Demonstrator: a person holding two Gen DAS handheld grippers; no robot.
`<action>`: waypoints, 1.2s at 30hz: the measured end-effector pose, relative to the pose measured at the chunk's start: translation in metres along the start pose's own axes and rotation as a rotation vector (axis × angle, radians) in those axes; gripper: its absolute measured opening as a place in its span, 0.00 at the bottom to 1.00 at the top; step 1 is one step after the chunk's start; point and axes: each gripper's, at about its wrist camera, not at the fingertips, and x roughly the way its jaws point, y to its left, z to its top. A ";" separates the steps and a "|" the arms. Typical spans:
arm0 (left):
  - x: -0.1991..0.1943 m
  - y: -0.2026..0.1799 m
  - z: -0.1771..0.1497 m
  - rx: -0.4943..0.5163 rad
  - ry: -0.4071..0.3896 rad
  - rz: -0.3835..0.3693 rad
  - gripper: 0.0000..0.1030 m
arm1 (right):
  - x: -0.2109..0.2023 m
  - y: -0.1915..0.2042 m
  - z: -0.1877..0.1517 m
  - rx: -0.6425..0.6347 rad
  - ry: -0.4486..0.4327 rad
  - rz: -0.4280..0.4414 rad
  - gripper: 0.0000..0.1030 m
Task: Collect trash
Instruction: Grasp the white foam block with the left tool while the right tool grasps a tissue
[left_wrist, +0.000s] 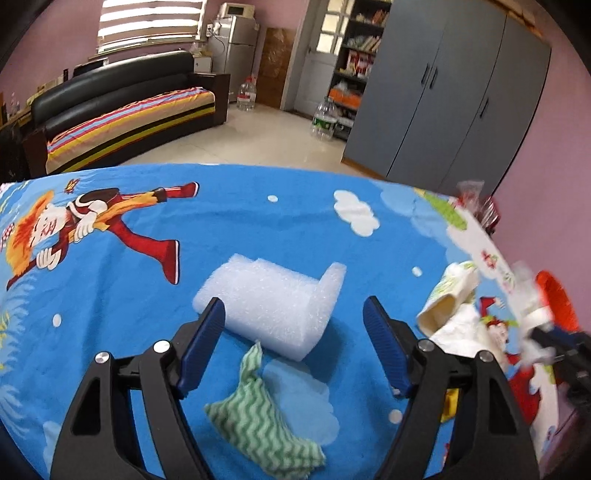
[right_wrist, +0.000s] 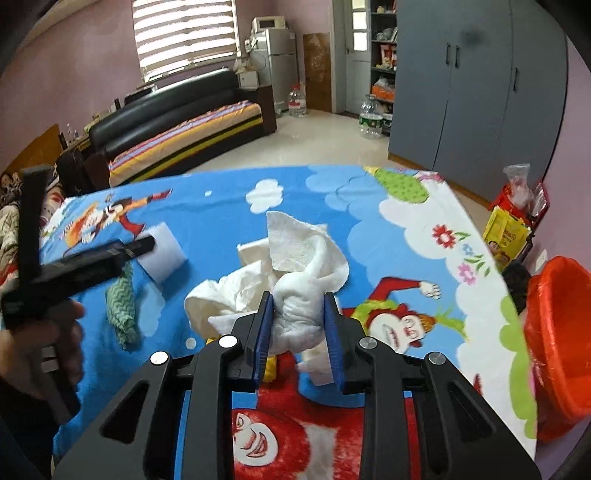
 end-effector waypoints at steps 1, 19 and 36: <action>0.005 -0.002 0.000 0.013 0.016 0.013 0.72 | -0.004 -0.003 0.001 0.004 -0.005 -0.003 0.26; -0.008 -0.013 0.001 0.083 0.033 0.063 0.19 | -0.038 -0.057 -0.005 0.100 -0.069 -0.047 0.26; -0.046 -0.052 0.004 0.155 -0.065 0.018 0.17 | -0.056 -0.089 -0.017 0.155 -0.098 -0.094 0.26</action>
